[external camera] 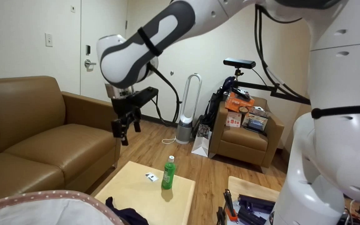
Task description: Take the tank top from the laundry bag and put it on the table
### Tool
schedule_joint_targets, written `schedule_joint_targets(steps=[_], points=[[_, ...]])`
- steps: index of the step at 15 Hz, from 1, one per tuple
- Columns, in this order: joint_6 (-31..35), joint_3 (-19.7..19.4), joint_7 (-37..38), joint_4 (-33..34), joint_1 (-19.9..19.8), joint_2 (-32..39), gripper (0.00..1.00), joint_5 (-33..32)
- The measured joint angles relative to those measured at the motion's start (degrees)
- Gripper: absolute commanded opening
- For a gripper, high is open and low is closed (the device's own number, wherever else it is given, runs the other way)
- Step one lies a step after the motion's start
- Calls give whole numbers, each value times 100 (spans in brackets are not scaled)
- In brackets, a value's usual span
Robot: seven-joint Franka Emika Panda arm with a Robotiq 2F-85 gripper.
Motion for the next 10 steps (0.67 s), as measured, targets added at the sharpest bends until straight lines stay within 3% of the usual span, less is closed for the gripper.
schedule_joint_targets(steps=[5,10], points=[[-296,485,119,-12,159,-1204,100,483],[-300,843,453,3,396,-1556,100,898]])
